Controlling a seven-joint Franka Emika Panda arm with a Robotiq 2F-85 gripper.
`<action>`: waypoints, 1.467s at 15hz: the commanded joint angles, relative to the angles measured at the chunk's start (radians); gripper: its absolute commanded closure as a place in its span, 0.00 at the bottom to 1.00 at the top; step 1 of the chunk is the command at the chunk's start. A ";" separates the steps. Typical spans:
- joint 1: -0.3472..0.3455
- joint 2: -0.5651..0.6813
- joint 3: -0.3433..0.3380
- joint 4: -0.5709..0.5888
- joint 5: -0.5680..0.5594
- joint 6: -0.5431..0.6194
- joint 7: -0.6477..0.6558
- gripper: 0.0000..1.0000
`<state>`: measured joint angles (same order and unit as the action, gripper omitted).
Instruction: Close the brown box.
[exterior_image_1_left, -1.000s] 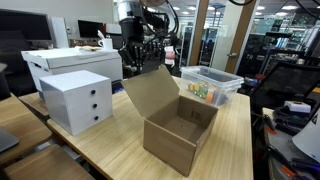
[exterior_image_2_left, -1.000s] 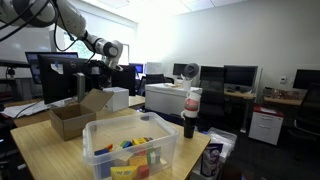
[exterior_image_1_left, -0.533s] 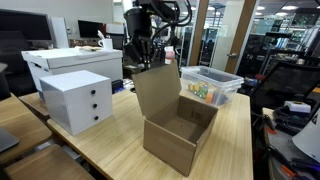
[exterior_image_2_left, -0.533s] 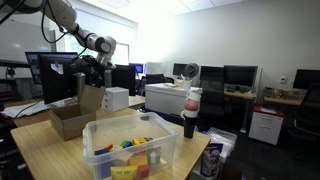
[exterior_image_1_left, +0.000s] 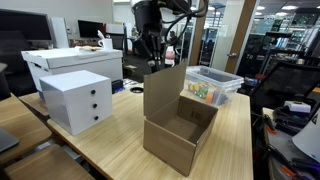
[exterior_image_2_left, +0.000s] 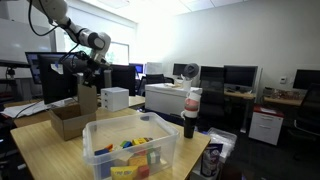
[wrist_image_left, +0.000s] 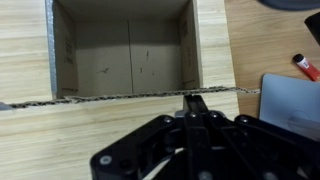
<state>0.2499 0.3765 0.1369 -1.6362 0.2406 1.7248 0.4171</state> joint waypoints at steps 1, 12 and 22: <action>-0.003 -0.068 0.002 -0.093 0.027 0.029 0.024 0.98; 0.005 -0.021 0.018 -0.056 0.020 -0.009 0.001 0.98; 0.065 -0.018 0.042 0.057 -0.053 -0.008 0.000 0.98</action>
<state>0.3118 0.3602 0.1741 -1.5937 0.2059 1.7258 0.4194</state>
